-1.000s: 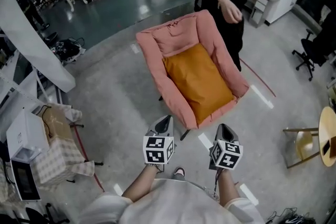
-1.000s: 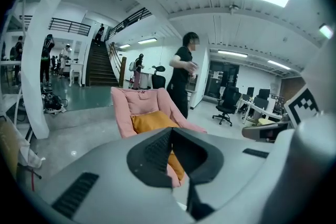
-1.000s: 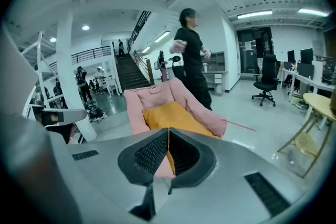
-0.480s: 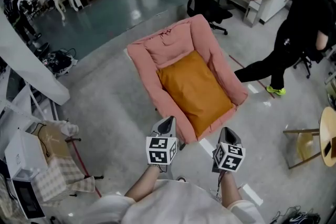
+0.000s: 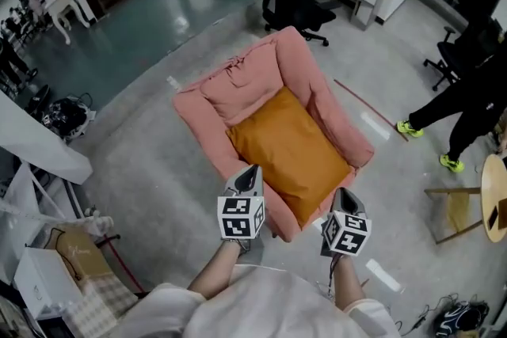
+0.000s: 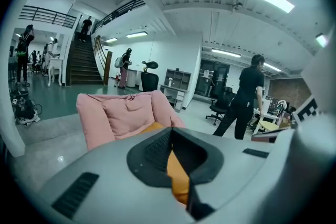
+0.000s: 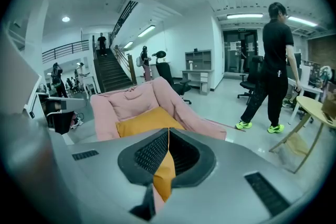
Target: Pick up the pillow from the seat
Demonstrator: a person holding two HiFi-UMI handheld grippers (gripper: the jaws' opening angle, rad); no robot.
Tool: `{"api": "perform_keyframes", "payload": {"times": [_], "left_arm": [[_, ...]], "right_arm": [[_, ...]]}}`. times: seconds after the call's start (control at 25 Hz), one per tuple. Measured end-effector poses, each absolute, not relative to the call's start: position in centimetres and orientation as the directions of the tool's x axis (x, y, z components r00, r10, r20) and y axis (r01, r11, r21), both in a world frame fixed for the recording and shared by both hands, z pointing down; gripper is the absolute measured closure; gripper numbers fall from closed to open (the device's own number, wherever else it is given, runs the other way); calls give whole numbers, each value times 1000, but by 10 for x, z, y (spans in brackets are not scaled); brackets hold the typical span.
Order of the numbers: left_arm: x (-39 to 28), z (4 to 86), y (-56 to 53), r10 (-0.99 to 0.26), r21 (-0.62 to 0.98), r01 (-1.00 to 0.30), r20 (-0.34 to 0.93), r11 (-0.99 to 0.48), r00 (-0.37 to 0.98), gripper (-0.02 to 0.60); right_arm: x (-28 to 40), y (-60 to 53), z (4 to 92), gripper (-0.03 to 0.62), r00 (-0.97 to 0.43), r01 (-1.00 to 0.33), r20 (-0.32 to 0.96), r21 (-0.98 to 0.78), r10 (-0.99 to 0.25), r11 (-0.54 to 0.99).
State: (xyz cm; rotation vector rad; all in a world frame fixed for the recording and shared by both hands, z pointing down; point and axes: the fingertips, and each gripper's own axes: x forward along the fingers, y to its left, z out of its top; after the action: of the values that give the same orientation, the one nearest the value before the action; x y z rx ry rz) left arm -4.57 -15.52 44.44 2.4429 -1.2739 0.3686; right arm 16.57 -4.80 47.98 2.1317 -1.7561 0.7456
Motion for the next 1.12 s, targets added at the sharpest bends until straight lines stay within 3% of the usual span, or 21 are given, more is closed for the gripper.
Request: {"api": "perform_keyframes", "payload": {"times": [0.6, 0.84, 1.12], "left_arm": [[-15, 492, -255, -597, 193, -743, 483, -641, 640, 574], [6, 537, -244, -544, 167, -732, 565, -661, 620, 574], [21, 565, -237, -527, 179, -772, 636, -610, 564, 574]], "right_arm": [[176, -102, 513, 565, 239, -919, 626, -102, -742, -382], [191, -88, 568, 565, 194, -905, 697, -145, -691, -400], [204, -114, 585, 565, 104, -942, 723, -149, -683, -300]]}}
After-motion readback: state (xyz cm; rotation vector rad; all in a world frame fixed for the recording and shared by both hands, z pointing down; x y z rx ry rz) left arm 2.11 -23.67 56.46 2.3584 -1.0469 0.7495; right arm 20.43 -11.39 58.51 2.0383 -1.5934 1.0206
